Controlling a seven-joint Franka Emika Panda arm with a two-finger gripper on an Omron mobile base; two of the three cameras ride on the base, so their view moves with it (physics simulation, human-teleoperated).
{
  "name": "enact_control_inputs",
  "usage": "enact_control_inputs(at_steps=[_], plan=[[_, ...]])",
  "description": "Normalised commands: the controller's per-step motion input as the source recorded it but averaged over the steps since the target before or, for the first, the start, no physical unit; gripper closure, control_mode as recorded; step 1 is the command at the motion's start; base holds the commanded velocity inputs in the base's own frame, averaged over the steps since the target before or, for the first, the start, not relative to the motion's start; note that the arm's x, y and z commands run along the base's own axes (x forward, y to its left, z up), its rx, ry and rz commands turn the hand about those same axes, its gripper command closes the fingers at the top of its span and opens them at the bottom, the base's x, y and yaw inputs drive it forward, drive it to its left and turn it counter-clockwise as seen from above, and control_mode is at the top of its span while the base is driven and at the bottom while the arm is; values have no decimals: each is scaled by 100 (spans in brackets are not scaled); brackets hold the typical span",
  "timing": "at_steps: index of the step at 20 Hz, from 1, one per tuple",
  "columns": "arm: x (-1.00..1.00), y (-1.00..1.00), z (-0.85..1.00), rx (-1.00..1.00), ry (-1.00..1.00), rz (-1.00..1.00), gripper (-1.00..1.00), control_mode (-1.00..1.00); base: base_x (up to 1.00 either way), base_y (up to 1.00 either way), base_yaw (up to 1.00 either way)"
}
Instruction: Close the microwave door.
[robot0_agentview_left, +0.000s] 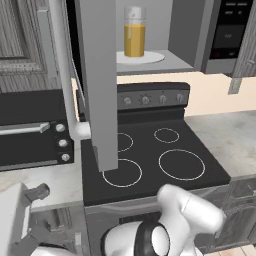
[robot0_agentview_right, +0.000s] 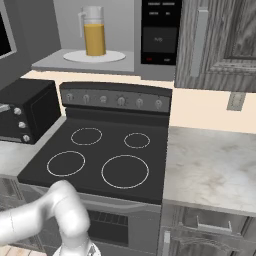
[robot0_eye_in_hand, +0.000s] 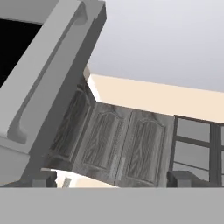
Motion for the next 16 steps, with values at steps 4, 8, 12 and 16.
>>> enact_control_inputs(at_steps=[4,8,12,16], plan=[[44,25,0,7,0,0,-100,-100,0,0,0],[61,11,-1,13,0,1,-100,-100,0,0,0],[70,43,-5,10,-1,1,-100,-100,0,0,0],[50,32,0,3,0,0,-100,-100,0,0,0]])
